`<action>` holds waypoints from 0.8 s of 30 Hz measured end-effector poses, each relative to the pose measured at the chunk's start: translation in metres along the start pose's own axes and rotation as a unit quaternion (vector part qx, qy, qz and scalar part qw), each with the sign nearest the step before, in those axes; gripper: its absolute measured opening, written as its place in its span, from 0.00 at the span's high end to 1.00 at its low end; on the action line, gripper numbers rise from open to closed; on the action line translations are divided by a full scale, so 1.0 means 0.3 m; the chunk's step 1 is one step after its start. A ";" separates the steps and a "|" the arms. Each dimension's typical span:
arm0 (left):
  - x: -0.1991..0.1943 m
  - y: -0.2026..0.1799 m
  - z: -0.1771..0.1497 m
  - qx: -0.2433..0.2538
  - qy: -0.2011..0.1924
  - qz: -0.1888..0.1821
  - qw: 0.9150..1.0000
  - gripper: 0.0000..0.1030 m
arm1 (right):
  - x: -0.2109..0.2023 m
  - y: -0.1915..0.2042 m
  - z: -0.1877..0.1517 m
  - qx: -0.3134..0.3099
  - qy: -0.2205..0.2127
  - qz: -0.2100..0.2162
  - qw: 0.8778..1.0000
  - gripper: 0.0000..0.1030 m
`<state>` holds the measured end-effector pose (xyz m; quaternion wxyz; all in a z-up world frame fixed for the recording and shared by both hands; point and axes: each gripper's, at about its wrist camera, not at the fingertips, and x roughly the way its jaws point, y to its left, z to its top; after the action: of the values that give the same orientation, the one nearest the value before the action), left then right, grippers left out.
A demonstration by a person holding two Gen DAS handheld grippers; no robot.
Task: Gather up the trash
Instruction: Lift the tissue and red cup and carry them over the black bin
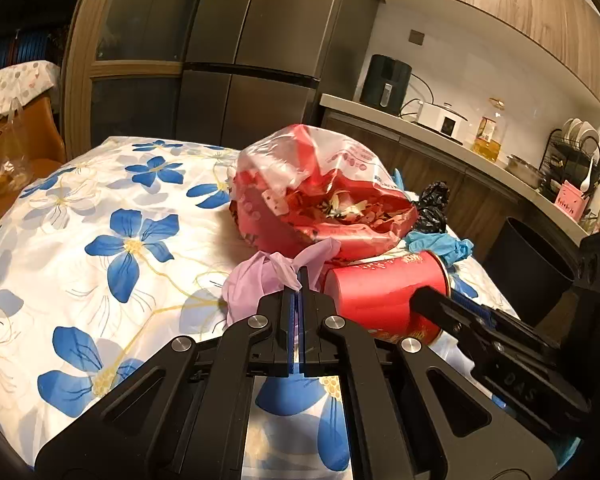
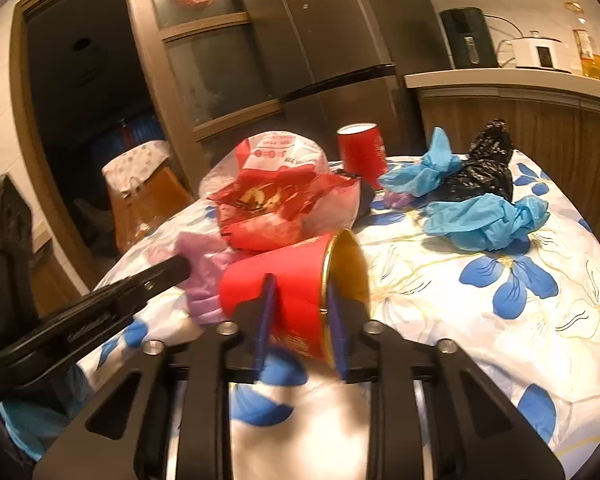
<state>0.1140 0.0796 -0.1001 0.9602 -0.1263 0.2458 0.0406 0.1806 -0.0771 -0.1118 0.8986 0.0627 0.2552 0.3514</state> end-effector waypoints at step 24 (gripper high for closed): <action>-0.122 -0.115 -0.023 0.033 -0.008 -0.034 0.999 1.00 | -0.201 0.036 0.003 -0.028 -0.057 -0.011 0.998 0.97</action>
<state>0.0835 0.0439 -0.0806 0.9666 -0.1020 0.2349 0.0009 0.1370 -0.1091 -0.0828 0.9168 0.0543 0.1945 0.3446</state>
